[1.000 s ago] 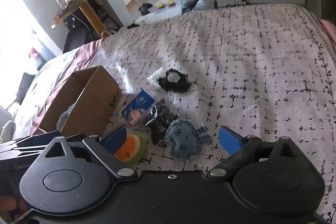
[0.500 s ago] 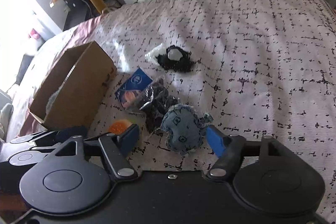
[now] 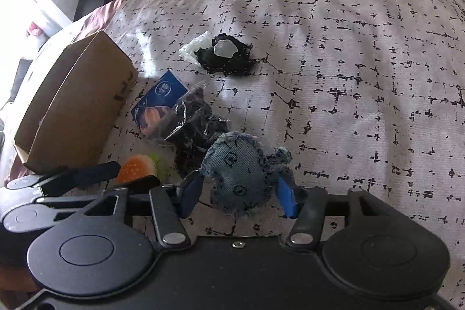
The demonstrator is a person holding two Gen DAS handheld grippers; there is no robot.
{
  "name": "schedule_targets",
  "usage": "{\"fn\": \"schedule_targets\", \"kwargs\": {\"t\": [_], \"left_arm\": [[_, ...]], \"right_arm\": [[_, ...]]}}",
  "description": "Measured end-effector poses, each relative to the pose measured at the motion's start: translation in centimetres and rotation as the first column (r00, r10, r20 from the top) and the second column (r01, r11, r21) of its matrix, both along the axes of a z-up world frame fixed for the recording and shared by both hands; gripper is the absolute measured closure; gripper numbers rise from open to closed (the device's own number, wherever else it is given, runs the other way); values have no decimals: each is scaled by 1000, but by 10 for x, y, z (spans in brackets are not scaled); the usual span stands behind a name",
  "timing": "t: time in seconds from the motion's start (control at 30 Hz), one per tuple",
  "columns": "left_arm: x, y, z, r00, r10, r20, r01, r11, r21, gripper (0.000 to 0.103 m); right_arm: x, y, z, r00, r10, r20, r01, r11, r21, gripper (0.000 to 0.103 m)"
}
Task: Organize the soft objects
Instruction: 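Grasp the orange burger plush with the left tool while the right tool grasps the denim plush, then carry the burger plush with the left tool and the denim plush with the right tool over the box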
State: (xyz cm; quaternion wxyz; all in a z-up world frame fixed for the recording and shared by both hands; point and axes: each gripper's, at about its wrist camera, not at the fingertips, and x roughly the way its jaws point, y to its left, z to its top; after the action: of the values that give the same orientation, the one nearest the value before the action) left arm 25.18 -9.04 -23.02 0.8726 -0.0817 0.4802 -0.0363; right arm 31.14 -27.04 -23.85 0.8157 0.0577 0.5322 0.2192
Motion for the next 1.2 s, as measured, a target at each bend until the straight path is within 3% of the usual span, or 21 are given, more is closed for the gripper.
{"fn": "schedule_targets", "kwargs": {"t": [0.1,0.23,0.43,0.9,1.2], "left_arm": [[2,-3,-3,1000,-15,-6,15,1000,-6,41],[4,-2,-11,999,-22,-32,22,1000,-4,55],[-7,1,6,1000,-16,1,16,1000,7,58],[-30,17,81,996,-6,90,2,999,41,58],[-41,34,112,991,18,136,-24,999,44,58]], "right_arm": [[0,2,-2,1000,14,-4,-14,1000,-6,66],[-4,2,0,1000,25,6,-25,1000,-15,72],[-8,0,7,1000,21,23,-21,1000,-12,73],[-25,-2,44,994,-55,93,58,998,-29,73],[-37,-1,75,986,-77,148,75,997,18,73]]}}
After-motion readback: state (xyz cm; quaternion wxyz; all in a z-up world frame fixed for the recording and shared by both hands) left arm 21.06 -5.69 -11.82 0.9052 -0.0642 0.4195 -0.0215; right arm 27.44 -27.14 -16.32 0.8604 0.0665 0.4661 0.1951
